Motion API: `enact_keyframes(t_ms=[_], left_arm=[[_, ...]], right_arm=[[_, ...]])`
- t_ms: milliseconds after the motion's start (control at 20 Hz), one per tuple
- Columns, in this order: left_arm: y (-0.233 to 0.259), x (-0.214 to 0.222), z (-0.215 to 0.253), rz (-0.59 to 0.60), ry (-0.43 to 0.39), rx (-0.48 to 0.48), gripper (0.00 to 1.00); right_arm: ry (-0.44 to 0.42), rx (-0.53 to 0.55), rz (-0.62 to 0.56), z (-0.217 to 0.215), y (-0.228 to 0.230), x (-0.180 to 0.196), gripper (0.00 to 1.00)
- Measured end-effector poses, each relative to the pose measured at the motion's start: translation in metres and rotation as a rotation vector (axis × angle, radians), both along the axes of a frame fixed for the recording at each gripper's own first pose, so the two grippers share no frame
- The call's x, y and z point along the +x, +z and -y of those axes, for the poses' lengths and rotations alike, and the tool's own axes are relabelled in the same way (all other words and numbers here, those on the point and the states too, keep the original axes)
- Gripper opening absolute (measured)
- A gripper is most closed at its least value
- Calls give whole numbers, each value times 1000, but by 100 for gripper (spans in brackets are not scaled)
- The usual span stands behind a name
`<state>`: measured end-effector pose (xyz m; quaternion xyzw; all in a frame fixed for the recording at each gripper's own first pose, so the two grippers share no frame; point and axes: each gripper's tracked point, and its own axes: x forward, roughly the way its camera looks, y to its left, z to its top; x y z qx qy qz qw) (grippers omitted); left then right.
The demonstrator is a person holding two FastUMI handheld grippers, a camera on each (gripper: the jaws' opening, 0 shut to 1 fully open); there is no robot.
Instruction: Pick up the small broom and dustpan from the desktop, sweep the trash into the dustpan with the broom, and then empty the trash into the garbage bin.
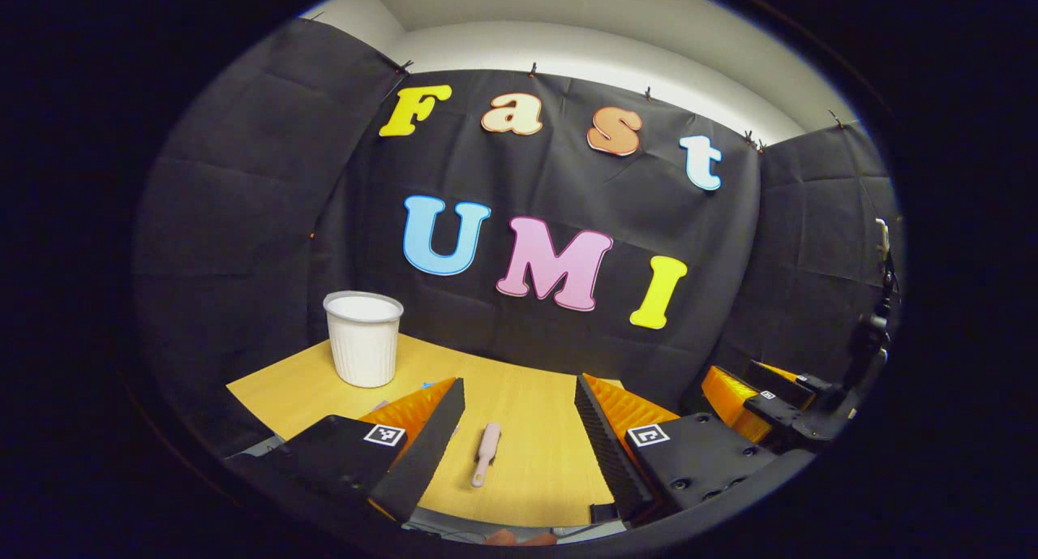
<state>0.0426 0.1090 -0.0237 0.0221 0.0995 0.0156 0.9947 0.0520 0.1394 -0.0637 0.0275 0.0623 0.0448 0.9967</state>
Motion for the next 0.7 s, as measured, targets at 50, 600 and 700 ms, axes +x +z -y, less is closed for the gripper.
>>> enact_keyframes(t_ms=[50, 600, 700], left_arm=[[-5, 6, -13, -28, 8, 10, 82], [-106, 85, -80, -361, 19, 48, 82], [-134, 89, -101, -493, 17, 55, 83]], right_arm=[[13, 11, -16, -14, -8, 8, 94], [179, 206, -513, -123, -175, 86, 94], [180, 248, -606, -144, -202, 91, 94]])
